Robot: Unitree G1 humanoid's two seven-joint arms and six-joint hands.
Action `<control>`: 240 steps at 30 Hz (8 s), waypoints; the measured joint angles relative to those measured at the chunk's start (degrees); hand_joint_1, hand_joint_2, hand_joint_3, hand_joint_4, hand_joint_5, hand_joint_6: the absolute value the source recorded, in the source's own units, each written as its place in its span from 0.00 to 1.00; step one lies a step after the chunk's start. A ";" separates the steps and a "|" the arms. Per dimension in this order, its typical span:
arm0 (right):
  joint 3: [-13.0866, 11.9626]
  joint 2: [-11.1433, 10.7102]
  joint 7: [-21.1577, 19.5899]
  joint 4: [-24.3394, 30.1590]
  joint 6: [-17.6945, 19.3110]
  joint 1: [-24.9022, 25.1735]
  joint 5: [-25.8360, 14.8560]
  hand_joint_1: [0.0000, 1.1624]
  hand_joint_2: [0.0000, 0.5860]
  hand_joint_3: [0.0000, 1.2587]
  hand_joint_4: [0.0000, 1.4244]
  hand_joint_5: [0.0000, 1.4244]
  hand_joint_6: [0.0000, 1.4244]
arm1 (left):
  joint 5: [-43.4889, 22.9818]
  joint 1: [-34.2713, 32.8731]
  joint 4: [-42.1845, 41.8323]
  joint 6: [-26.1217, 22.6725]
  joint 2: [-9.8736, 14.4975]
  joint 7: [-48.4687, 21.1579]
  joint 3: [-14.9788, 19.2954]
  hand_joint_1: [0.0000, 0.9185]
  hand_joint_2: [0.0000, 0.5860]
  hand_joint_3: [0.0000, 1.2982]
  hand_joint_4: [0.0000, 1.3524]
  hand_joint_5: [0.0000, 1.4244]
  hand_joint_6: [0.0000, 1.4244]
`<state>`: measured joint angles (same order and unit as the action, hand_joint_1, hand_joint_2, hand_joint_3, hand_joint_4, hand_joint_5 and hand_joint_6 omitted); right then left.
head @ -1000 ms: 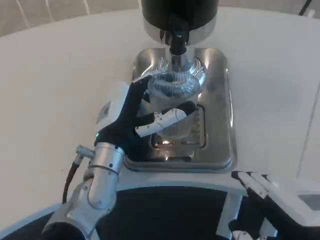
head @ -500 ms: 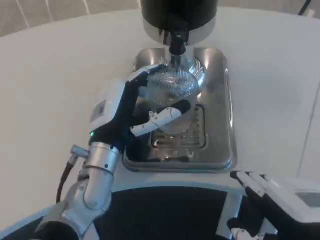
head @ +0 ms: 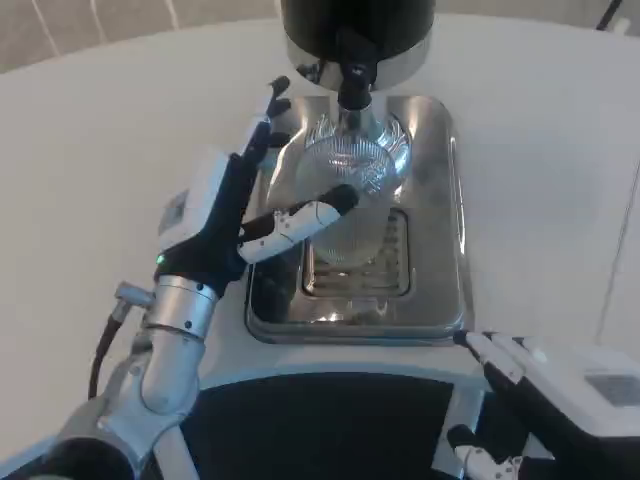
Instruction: Grasp the cup under the faucet to collect the drink, then remove the cup.
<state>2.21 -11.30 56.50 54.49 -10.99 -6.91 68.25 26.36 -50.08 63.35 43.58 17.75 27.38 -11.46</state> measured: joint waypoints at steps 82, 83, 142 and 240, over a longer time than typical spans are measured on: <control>7.71 -6.47 -27.28 -15.73 -44.73 52.22 -52.50 0.00 0.78 0.00 0.00 0.00 0.00 | -3.40 32.17 -32.25 2.34 18.01 -17.33 12.66 0.07 0.13 0.14 0.16 0.23 0.27; 8.10 -7.00 -27.29 -15.74 -44.73 52.44 -52.61 0.00 0.78 0.00 0.00 0.00 0.00 | -3.40 32.17 -32.26 2.33 18.01 -17.34 12.66 0.07 0.13 0.14 0.16 0.23 0.27; 22.31 -17.04 -20.55 -12.85 -33.10 52.56 -32.31 0.00 0.86 0.00 0.00 0.00 0.00 | -3.67 29.20 -38.10 -8.17 6.88 -18.74 10.35 0.32 0.05 0.00 0.00 0.10 0.05; -10.75 0.40 -15.26 4.64 -7.26 6.87 -14.39 0.05 0.93 0.00 0.00 0.00 0.00 | -1.32 8.81 -12.75 -8.74 0.41 -14.60 3.78 0.38 0.10 0.00 0.00 0.10 0.09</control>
<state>-8.54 -10.91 41.24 59.13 -18.25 -0.04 53.86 25.04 -41.27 50.60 34.83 18.16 12.78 -7.68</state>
